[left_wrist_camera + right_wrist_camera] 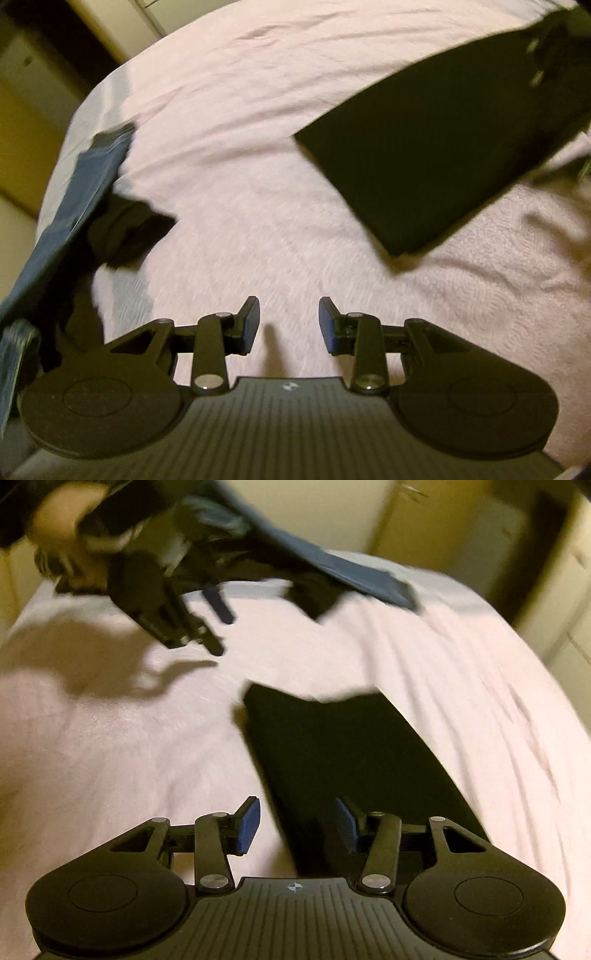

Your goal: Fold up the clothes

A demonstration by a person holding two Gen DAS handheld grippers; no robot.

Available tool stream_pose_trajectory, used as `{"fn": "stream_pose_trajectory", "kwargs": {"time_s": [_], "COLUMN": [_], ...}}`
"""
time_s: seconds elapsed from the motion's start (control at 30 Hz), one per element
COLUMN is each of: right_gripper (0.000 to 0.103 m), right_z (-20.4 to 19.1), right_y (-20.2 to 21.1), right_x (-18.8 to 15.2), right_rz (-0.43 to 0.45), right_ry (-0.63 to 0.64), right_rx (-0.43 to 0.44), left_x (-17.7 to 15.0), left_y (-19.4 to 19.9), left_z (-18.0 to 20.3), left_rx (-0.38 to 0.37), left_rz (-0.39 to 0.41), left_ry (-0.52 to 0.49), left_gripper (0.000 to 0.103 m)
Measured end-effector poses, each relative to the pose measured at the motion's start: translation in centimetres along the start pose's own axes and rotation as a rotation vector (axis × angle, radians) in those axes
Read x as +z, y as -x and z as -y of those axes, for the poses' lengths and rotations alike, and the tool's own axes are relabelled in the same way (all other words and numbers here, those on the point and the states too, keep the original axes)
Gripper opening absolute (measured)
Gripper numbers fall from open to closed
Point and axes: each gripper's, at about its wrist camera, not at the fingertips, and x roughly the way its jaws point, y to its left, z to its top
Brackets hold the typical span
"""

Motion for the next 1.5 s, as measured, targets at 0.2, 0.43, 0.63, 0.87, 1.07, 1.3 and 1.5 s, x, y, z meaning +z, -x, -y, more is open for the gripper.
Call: {"fn": "stream_pose_trajectory", "kwargs": {"time_s": [0.2,0.43,0.63,0.87,1.07,1.3,1.5], "right_gripper": [0.049,0.012,0.011,0.011,0.01,0.011,0.041], "right_z": [-4.7,1.9,9.2,14.3,19.6,22.0,20.5], "right_y": [-6.9,-8.1,-4.1,1.0,12.1,23.1,21.3], "right_x": [1.8,2.7,2.3,0.3,-6.7,-25.5,-39.1], "right_rz": [-0.042,-0.021,0.1,0.245,0.405,0.395,0.309], "right_ry": [0.294,0.009,-0.449,-0.796,-1.042,-1.426,-1.874], "right_rx": [-0.103,-0.099,0.052,0.116,-0.123,-0.6,-0.538], "left_x": [-1.6,-2.5,-0.8,4.6,10.4,17.4,21.3], "left_y": [2.1,2.7,2.8,3.4,3.5,3.8,3.9], "left_z": [0.8,2.9,4.8,7.1,10.7,17.3,23.5], "left_rx": [0.006,-0.025,-0.061,-0.104,-0.169,-0.26,-0.326], "left_rz": [0.017,0.02,0.047,0.13,0.198,0.264,0.286], "left_ry": [0.084,0.116,0.11,0.067,-0.03,-0.195,-0.326], "left_gripper": [0.031,0.032,0.032,0.033,0.033,0.035,0.035]}}
